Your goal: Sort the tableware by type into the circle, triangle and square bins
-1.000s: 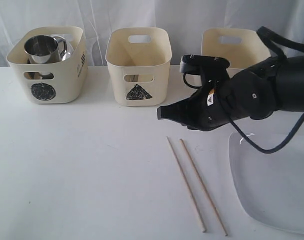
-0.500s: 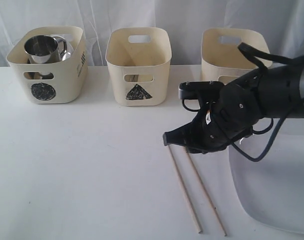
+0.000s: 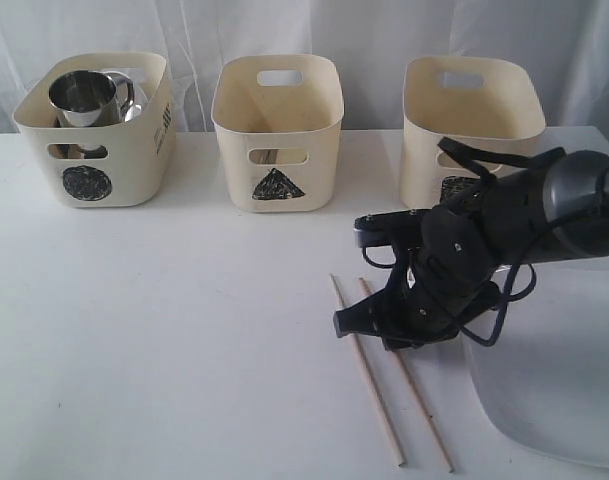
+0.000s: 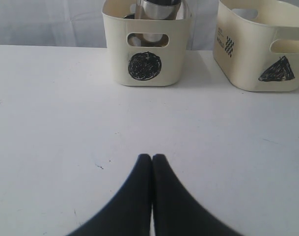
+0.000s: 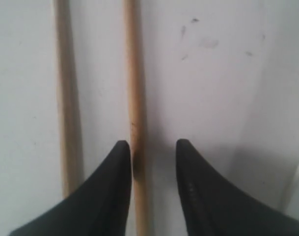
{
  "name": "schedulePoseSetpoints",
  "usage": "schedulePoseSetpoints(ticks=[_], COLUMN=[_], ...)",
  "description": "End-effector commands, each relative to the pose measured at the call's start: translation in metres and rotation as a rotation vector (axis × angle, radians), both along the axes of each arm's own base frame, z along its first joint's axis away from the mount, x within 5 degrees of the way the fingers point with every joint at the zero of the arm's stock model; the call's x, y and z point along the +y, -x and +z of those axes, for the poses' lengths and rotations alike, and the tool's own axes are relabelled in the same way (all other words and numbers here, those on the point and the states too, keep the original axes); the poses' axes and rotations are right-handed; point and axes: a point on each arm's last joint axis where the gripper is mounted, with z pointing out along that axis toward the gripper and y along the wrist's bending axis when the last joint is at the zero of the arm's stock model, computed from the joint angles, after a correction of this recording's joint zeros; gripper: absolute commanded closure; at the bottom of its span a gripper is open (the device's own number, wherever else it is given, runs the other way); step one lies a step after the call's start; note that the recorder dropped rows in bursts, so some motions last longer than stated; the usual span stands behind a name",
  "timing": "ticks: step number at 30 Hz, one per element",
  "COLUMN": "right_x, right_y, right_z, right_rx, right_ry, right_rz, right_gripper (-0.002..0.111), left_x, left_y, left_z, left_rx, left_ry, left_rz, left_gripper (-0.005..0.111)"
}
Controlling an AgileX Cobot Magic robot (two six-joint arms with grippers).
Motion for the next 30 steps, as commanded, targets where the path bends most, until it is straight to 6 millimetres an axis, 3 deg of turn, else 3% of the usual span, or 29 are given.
schedulePoseSetpoints(ticks=[1, 16, 23, 30], right_x=[-0.003, 0.001, 0.001, 0.006], right_y=[-0.001, 0.004, 0.006, -0.006], right_z=[-0.003, -0.008, -0.013, 0.019], right_rx=[0.001, 0.04, 0.072, -0.14], right_ry=[0.012, 0.041, 0.053, -0.074], right_rz=[0.012, 0.058, 0.054, 0.004], right_gripper=[0.077, 0.079, 0.108, 0.108], left_x=[0.0, 0.0, 0.0, 0.0], left_y=[0.0, 0.0, 0.0, 0.0], left_z=[-0.001, -0.001, -0.001, -0.001], left_rx=[-0.004, -0.004, -0.004, -0.004], left_ry=[0.006, 0.006, 0.006, 0.006], left_rz=[0.005, 0.005, 0.005, 0.005], left_gripper=[0.107, 0.107, 0.107, 0.107])
